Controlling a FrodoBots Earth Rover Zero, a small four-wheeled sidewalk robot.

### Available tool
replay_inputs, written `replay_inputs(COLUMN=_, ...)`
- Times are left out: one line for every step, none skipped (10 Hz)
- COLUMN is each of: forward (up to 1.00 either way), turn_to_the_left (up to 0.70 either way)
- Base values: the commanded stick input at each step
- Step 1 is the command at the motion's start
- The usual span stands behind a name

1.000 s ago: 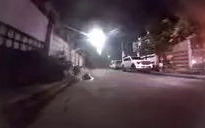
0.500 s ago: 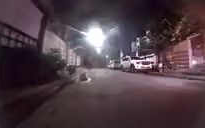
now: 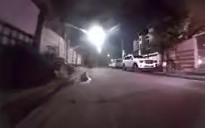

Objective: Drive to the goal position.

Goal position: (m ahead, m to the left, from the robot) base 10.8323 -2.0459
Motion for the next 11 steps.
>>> replay_inputs(forward=0.7, turn_to_the_left=0.0)
replay_inputs(forward=0.7, turn_to_the_left=0.0)
replay_inputs(forward=0.7, turn_to_the_left=0.0)
replay_inputs(forward=0.7, turn_to_the_left=0.0)
replay_inputs(forward=0.7, turn_to_the_left=0.0)
replay_inputs(forward=0.7, turn_to_the_left=0.0)
replay_inputs(forward=0.7, turn_to_the_left=-0.01)
replay_inputs(forward=0.7, turn_to_the_left=-0.07)
replay_inputs(forward=0.7, turn_to_the_left=-0.13)
replay_inputs(forward=0.7, turn_to_the_left=-0.16)
replay_inputs(forward=0.7, turn_to_the_left=-0.13)
